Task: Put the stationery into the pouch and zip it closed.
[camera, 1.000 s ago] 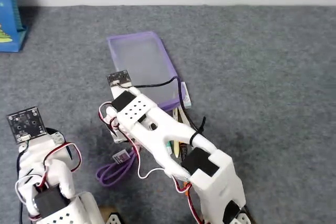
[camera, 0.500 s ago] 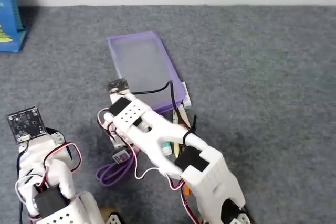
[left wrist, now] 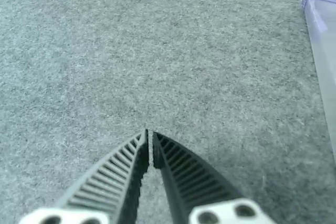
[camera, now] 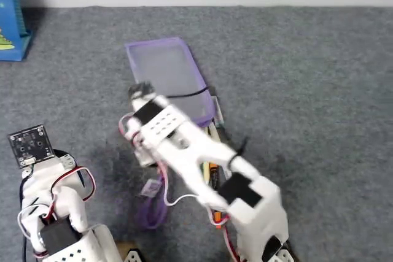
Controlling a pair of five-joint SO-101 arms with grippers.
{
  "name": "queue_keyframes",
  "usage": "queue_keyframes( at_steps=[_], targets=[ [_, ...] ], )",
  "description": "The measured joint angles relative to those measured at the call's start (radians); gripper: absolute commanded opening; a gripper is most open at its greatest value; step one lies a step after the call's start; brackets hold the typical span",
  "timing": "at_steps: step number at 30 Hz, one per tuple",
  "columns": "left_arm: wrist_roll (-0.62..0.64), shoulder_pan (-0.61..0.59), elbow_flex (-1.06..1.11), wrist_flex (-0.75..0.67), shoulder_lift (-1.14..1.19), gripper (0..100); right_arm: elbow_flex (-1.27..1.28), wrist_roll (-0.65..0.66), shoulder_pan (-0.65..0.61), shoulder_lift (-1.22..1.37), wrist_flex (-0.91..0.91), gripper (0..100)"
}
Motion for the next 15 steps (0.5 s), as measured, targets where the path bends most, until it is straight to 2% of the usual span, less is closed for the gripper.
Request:
queue_keyframes(
  at_steps=[7, 13, 15],
  targets=[
    [0.0, 0.0, 0.0, -0.008, 0.0, 3, 0.0, 0.261, 0.129, -0.192, 0.084, 0.8],
    [-0.068, 0.112, 0.028, -0.035, -0.006, 25, 0.0, 0.353, 0.133, -0.222, 0.11, 0.8],
    [-0.066, 0.16, 0.029, -0.035, 0.0, 28, 0.0, 0.359, 0.133, -0.226, 0.11, 0.8]
  ],
)
